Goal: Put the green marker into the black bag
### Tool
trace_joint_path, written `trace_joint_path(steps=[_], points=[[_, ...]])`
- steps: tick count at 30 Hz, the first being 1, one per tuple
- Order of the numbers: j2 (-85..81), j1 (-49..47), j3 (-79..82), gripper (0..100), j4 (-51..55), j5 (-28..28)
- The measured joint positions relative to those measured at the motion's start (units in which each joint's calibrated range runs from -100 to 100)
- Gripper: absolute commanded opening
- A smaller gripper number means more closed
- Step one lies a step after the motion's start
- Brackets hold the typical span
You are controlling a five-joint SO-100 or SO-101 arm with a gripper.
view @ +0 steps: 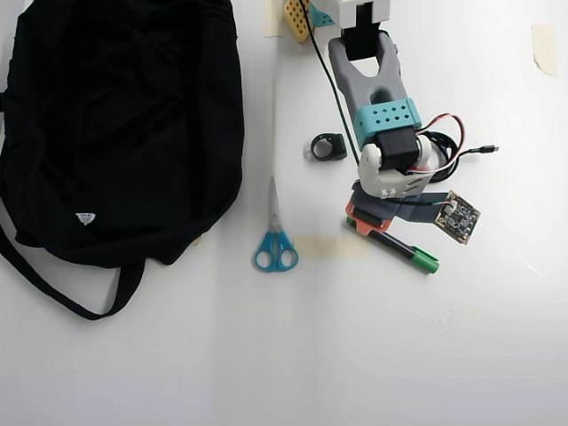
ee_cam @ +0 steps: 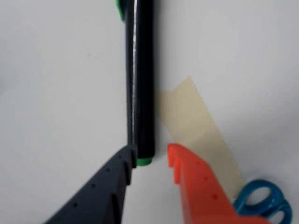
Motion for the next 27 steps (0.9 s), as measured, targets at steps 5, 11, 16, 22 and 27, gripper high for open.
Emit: trace_joint_path(steps=[5, 11, 16, 22, 27], points=[[0.0, -0.9, 0.0, 20, 0.1, 0.0], [0.0, -0.9, -0.1, 33, 2.7, 0.0], [0.0, -0.9, -0.1, 35, 3.5, 0.0], [0.0, -0.9, -0.1, 35, 3.5, -0.5], [0.0, -0.9, -0.1, 35, 3.5, -1.5]])
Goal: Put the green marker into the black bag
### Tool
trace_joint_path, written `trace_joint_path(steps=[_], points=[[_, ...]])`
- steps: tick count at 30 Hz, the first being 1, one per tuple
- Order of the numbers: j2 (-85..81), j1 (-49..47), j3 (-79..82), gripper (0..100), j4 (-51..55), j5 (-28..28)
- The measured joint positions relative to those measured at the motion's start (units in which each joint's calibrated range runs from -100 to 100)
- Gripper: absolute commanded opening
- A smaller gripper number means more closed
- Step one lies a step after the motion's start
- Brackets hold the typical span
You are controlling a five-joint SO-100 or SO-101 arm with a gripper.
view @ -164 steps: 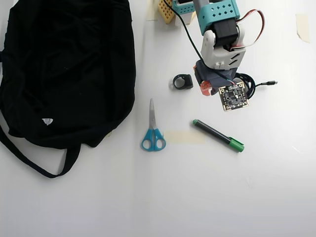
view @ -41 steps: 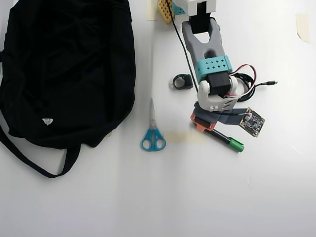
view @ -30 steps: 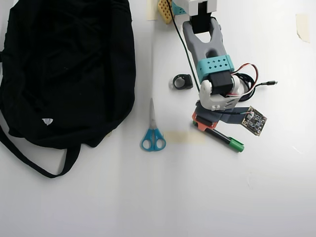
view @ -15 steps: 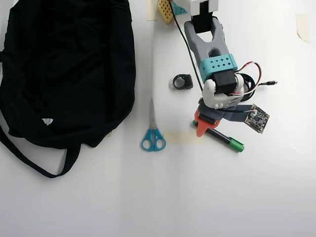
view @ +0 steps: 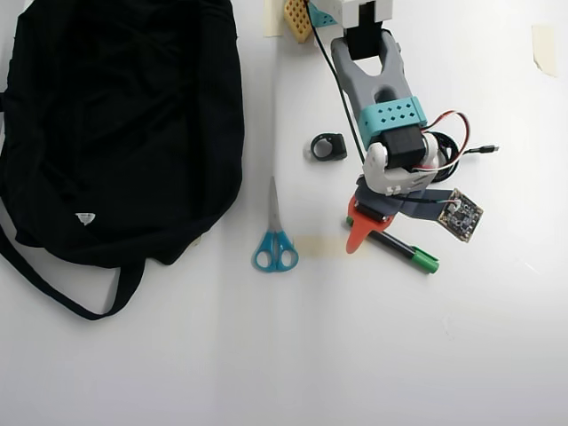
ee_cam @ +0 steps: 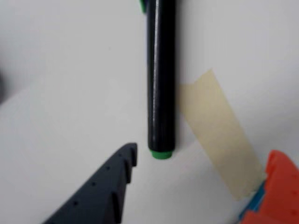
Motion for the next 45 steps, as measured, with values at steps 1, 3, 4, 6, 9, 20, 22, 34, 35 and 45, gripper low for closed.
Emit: trace_joint_path(steps=[1, 3, 4, 6, 9, 20, 22, 34, 35, 45], points=[[0.0, 0.0, 0.0, 35, 0.0, -0.1], [0.0, 0.0, 0.0, 35, 0.0, -0.5], [0.0, 0.0, 0.0, 35, 0.0, -0.6], [0.0, 0.0, 0.0, 35, 0.0, -0.8], [0.0, -0.2, 0.0, 35, 0.0, -1.4], [2.3, -1.0, -0.1, 36, 0.6, -1.5], [2.3, -1.0, -0.1, 36, 0.8, -1.5], [2.4, -0.9, -0.1, 36, 0.9, -1.1], [2.7, -0.9, -0.2, 36, 0.9, -1.1], [4.4, -1.0, -2.0, 35, 0.9, -1.3]])
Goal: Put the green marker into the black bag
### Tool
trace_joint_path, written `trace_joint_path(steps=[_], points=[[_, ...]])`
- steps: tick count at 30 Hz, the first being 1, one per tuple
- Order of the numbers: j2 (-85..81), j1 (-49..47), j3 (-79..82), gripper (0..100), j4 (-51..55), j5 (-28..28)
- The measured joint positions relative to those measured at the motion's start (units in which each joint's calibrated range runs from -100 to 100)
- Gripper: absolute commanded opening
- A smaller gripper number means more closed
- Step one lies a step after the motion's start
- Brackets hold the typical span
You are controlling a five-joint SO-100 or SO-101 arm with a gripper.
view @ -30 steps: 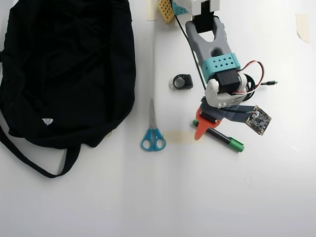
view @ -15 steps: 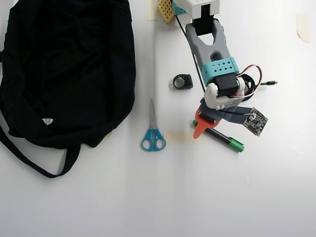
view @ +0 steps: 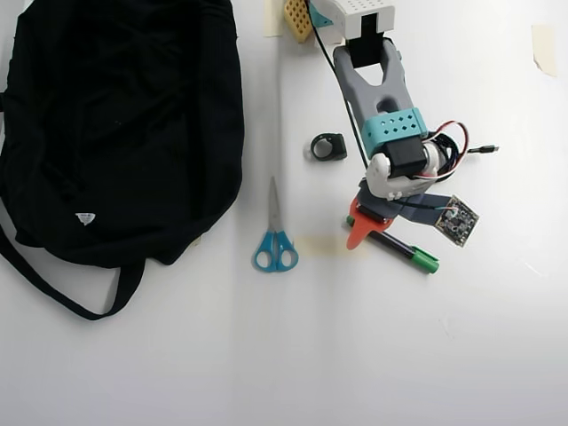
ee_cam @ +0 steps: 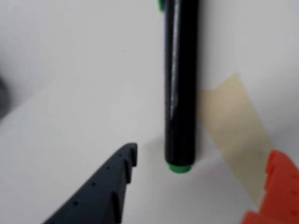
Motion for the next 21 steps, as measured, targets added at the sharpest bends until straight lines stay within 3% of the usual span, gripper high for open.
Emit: trace_joint_path(steps=[21], points=[[4.2, -1.2, -3.8, 35, -1.5, 0.3]])
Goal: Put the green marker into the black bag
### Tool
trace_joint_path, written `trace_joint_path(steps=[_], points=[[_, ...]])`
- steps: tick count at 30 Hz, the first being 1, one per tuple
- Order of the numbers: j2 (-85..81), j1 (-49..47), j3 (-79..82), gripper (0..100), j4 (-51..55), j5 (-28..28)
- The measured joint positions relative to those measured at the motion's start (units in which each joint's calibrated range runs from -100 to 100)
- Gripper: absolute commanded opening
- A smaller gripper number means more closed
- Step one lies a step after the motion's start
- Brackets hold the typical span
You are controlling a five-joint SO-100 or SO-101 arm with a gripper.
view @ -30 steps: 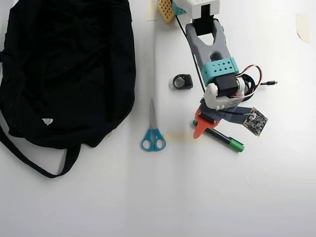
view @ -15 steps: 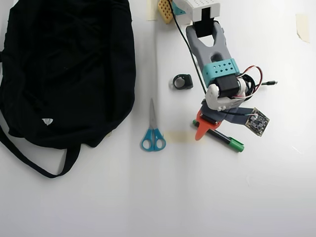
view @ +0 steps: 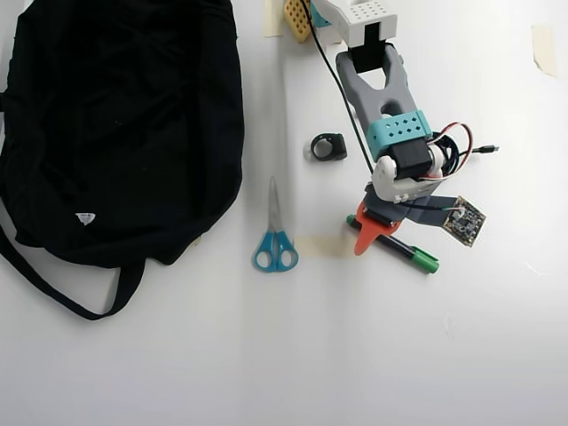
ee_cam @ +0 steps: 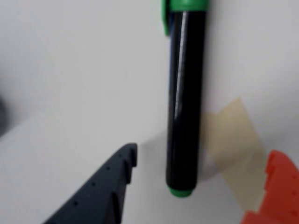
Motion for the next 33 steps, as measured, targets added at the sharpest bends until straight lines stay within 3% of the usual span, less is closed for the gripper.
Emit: trace_joint_path(steps=[33], points=[[2.7, 0.0, -0.2, 36, 0.0, 0.0]])
